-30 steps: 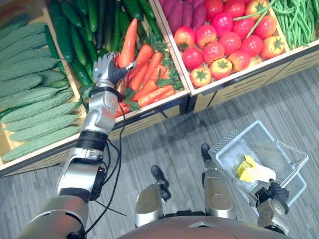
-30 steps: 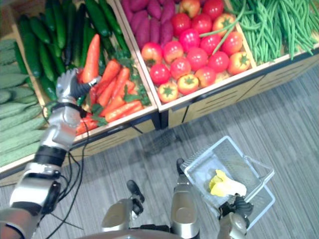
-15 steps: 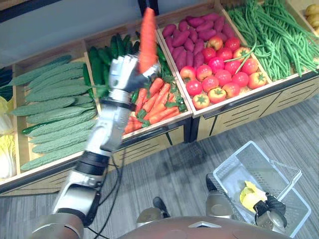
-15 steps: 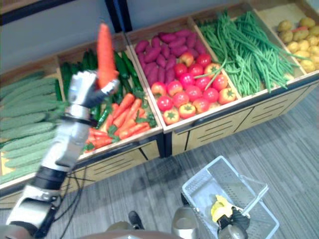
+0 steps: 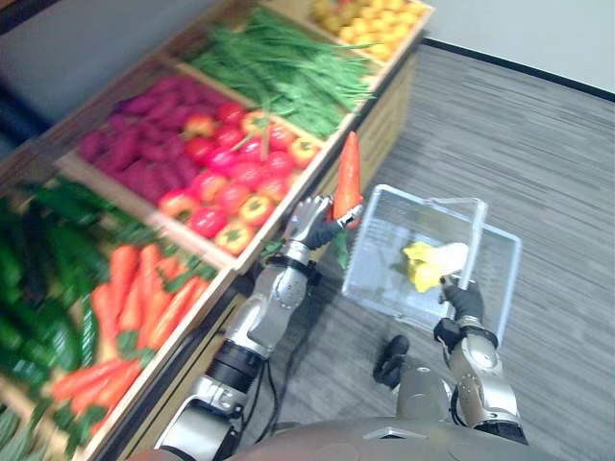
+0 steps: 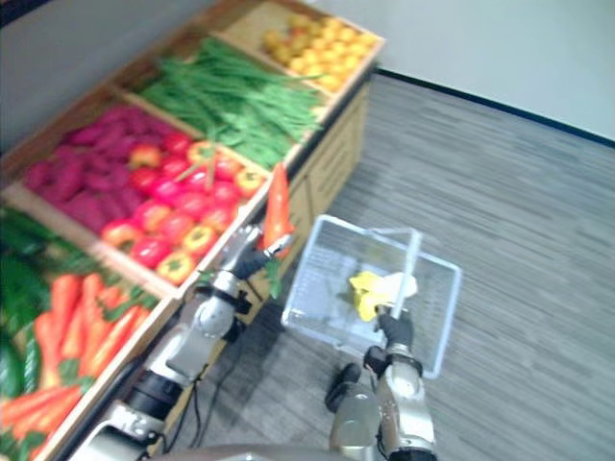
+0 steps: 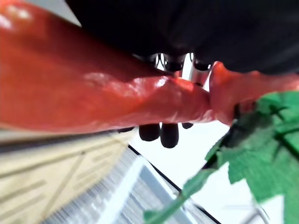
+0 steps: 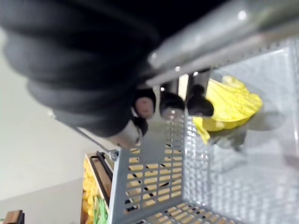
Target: Pick vegetable in the basket
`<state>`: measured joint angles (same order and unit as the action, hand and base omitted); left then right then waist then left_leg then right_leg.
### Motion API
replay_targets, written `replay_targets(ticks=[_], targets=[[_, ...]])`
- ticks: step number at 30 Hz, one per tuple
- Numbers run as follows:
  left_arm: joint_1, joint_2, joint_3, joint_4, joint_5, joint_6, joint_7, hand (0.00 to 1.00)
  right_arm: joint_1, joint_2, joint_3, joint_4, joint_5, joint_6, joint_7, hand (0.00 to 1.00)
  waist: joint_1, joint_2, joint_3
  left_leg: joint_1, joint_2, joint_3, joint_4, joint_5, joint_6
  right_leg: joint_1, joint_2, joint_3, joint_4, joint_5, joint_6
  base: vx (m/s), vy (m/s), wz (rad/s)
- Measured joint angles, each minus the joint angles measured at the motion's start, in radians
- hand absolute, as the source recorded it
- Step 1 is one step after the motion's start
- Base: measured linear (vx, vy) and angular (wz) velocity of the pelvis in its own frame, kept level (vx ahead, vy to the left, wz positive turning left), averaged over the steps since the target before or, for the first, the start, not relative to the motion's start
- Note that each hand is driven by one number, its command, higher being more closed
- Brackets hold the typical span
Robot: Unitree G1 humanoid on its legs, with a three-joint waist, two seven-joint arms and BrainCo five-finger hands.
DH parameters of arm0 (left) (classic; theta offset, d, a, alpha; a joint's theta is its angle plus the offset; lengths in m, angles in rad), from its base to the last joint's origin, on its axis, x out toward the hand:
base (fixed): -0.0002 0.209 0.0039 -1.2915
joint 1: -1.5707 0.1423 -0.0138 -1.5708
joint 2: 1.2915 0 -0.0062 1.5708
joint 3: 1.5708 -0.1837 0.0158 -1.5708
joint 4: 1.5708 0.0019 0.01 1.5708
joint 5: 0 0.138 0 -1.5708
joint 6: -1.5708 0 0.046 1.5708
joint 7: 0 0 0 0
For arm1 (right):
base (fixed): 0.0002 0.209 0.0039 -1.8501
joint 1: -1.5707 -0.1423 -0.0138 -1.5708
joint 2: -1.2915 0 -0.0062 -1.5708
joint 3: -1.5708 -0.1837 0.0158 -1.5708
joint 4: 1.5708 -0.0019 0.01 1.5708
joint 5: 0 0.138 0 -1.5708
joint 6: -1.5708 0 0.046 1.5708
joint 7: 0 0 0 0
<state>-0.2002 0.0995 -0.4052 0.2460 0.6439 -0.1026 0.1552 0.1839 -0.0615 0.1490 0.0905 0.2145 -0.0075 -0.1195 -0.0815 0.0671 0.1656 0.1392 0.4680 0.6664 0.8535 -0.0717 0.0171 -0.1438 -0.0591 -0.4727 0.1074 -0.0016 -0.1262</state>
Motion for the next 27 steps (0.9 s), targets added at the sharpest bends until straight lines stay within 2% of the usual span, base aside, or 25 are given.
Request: replay_targets(ticks=[1,2,3,5,6,7,8,9,10,11,12,13,16,19,22,25,27], targets=[[0.016,0.002,-0.001,0.019,-0.007,0.000,0.001,1.00,-0.017,-0.013,0.056,-0.009,0.003,0.000,0.006,1.00,0.017,0.000,0.001,-0.091,-0.092,-0.174,0.038,-0.084,-0.020,0.009,0.030,0.096,-0.018,0.004,-0.007,0.28,0.079,-2.62],[0.044,0.005,-0.006,0.028,-0.008,0.002,0.002,1.00,-0.032,-0.026,0.113,-0.015,0.010,0.000,0.019,1.00,0.035,0.001,0.001,-0.145,-0.157,-0.266,0.022,-0.151,-0.030,0.034,0.055,0.171,-0.042,0.017,-0.012,0.25,0.103,-2.43],[0.057,0.005,-0.011,0.033,-0.008,0.002,0.003,1.00,-0.035,-0.030,0.138,-0.020,0.012,0.000,0.029,1.00,0.043,0.000,0.002,-0.163,-0.178,-0.293,-0.003,-0.180,-0.031,0.048,0.064,0.211,-0.051,0.019,-0.010,0.23,0.139,-2.24],[0.089,-0.001,-0.029,0.037,-0.009,0.002,0.004,1.00,-0.049,-0.041,0.215,-0.051,0.041,0.000,0.071,1.00,0.052,-0.007,0.009,-0.244,-0.255,-0.413,-0.208,-0.229,-0.042,0.082,0.069,0.348,-0.067,0.017,-0.007,0.19,0.154,-1.90],[0.090,-0.003,-0.025,0.037,-0.013,0.002,0.006,1.00,-0.056,-0.046,0.231,-0.059,0.050,0.000,0.077,1.00,0.057,-0.006,0.008,-0.260,-0.279,-0.466,-0.277,-0.227,-0.049,0.081,0.069,0.382,-0.068,0.018,-0.004,0.16,0.190,-1.89],[0.085,-0.006,-0.008,0.037,-0.017,0.003,0.010,1.00,-0.064,-0.067,0.257,-0.074,0.073,-0.001,0.087,1.00,0.072,-0.001,0.007,-0.272,-0.317,-0.559,-0.425,-0.201,-0.089,0.080,0.076,0.443,-0.080,0.027,0.011,0.13,0.228,-1.91],[0.080,-0.013,-0.004,0.036,-0.023,0.004,0.014,1.00,-0.066,-0.094,0.277,-0.104,0.093,-0.001,0.100,1.00,0.076,0.039,-0.010,-0.288,-0.322,-0.631,-0.573,-0.130,-0.123,0.087,0.105,0.495,-0.117,0.054,0.051,0.12,0.249,-1.82],[0.075,-0.014,-0.005,0.037,-0.023,0.004,0.016,1.00,-0.068,-0.107,0.282,-0.119,0.101,-0.001,0.107,1.00,0.076,0.064,-0.009,-0.299,-0.313,-0.650,-0.576,-0.042,-0.117,0.100,0.126,0.518,-0.135,0.065,0.067,0.18,0.326,-1.44],[0.069,-0.005,-0.006,0.056,-0.023,0.006,0.016,1.00,-0.067,-0.102,0.296,-0.122,0.108,-0.003,0.120,1.00,0.067,0.050,-0.004,-0.284,-0.318,-0.613,-0.557,-0.064,-0.106,0.124,0.114,0.551,-0.171,0.089,0.100,0.18,0.272,-0.84],[0.047,-0.008,-0.008,0.074,-0.023,0.008,0.016,1.00,-0.064,-0.103,0.299,-0.150,0.121,-0.003,0.133,1.00,0.050,0.028,0.002,-0.260,-0.338,-0.590,-0.599,-0.057,-0.089,0.125,0.081,0.562,-0.182,0.097,0.118,0.22,0.290,-0.55],[0.035,-0.013,-0.012,0.085,-0.023,0.009,0.016,1.00,-0.064,-0.103,0.299,-0.158,0.134,-0.003,0.139,1.00,0.044,0.017,0.003,-0.241,-0.352,-0.578,-0.635,-0.046,-0.082,0.122,0.066,0.567,-0.182,0.090,0.130,0.19,0.177,-0.08],[0.006,-0.020,-0.033,0.114,-0.024,0.012,0.018,0.00,-0.056,-0.104,0.298,-0.171,0.157,-0.003,0.148,1.00,0.038,0.004,-0.002,-0.210,-0.376,-0.561,-0.704,-0.012,-0.070,0.116,0.047,0.569,-0.181,0.088,0.140,0.23,0.185,0.04],[-0.070,-0.020,-0.068,0.194,-0.013,0.020,0.017,0.00,-0.025,-0.105,0.295,-0.198,0.240,-0.003,0.161,1.00,0.040,-0.004,-0.003,-0.166,-0.407,-0.540,-0.789,0.015,-0.058,0.118,0.019,0.577,-0.186,0.076,0.157,0.17,0.117,-0.02],[-0.116,-0.020,-0.088,0.259,0.037,0.056,0.017,0.00,0.031,-0.107,0.293,-0.235,0.354,-0.002,0.198,1.00,0.036,-0.011,-0.002,-0.153,-0.415,-0.526,-0.811,0.015,-0.058,0.122,0.005,0.579,-0.201,0.077,0.158,0.13,0.069,-0.12],[-0.126,-0.020,-0.114,0.272,0.055,0.066,0.017,0.00,0.103,-0.107,0.253,-0.255,0.429,-0.002,0.222,1.00,0.023,-0.011,-0.002,-0.142,-0.415,-0.524,-0.819,0.015,-0.058,0.129,0.005,0.571,-0.201,0.077,0.159,0.09,0.013,0.00],[-0.139,-0.020,-0.115,0.271,0.055,0.070,0.017,0.00,0.171,-0.102,0.181,-0.254,0.429,-0.002,0.225,1.00,0.017,-0.011,-0.002,-0.132,-0.415,-0.530,-0.821,0.018,-0.063,0.141,0.004,0.563,-0.201,0.077,0.159,0.03,-0.004,0.05],[-0.144,-0.012,-0.115,0.248,0.054,0.071,0.017,0.00,0.194,-0.093,0.100,-0.224,0.379,-0.001,0.218,1.00,0.014,-0.011,-0.002,-0.123,-0.416,-0.537,-0.831,0.020,-0.062,0.146,0.003,0.553,-0.201,0.072,0.166,-0.02,-0.013,0.09]])
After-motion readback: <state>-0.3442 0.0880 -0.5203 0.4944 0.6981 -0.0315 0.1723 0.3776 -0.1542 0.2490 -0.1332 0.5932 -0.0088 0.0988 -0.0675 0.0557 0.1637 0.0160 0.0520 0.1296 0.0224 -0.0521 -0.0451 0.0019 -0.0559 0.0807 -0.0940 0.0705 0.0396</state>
